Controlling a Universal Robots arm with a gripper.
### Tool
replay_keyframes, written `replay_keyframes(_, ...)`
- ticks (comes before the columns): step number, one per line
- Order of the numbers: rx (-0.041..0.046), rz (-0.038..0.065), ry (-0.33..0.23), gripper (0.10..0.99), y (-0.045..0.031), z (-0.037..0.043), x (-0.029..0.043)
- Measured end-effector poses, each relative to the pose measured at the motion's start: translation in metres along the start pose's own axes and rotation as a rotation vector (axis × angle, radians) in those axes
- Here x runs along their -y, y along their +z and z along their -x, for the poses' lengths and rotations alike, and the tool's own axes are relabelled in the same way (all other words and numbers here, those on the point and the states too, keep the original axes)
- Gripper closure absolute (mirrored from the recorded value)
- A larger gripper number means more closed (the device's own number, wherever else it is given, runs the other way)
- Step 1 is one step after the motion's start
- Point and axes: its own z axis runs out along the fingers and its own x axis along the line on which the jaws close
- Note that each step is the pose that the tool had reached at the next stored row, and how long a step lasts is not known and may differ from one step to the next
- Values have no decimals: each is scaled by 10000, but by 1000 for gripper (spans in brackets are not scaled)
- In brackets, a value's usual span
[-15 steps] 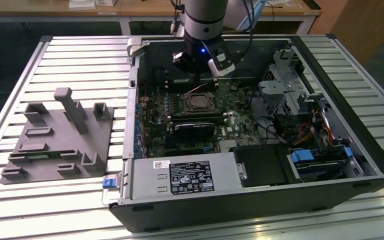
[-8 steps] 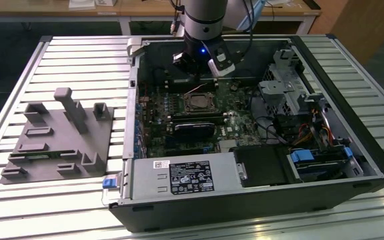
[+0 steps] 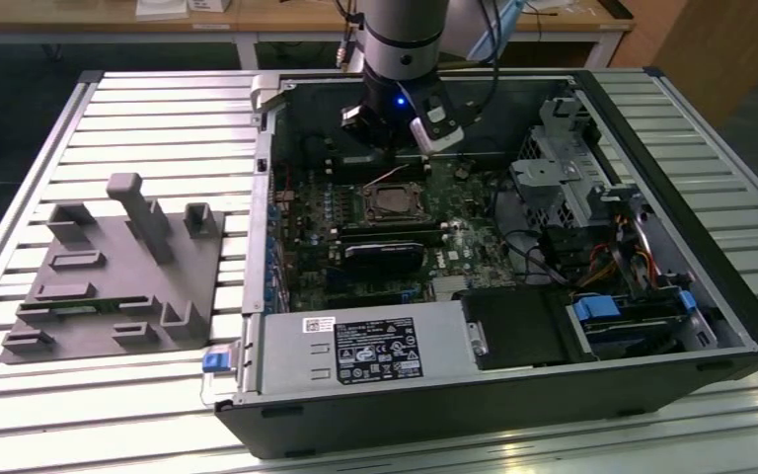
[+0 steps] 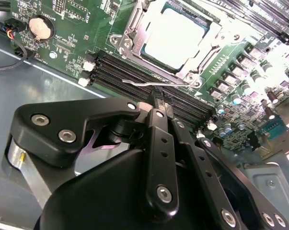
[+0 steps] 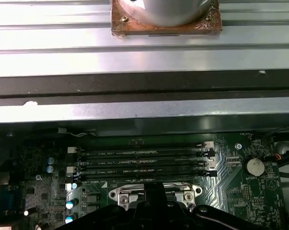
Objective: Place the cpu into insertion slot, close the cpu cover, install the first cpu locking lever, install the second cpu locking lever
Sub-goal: 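Install the first cpu locking lever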
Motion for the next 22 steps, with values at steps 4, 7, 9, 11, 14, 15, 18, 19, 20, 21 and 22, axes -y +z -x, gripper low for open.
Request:
replay_keyframes(4,41,-38,23,980,19,0,-1)
replay_keyframes(7,75,-52,47,980,36,-1,1)
replay_keyframes(9,96,-63,63,980,49,-1,2)
replay_keyframes(11,124,-95,90,980,61,-1,3)
replay_keyframes(14,183,-176,136,980,79,-1,3)
replay_keyframes(15,199,-199,150,980,85,-1,3)
replay_keyframes(18,229,-220,182,980,108,-2,-2)
replay_keyframes(19,238,-220,191,980,118,-2,-6)
replay_keyframes(20,246,-222,199,980,128,-3,-8)
replay_keyframes(21,255,-223,207,980,137,-3,-9)
replay_keyframes(22,262,-224,218,980,147,-3,-11)
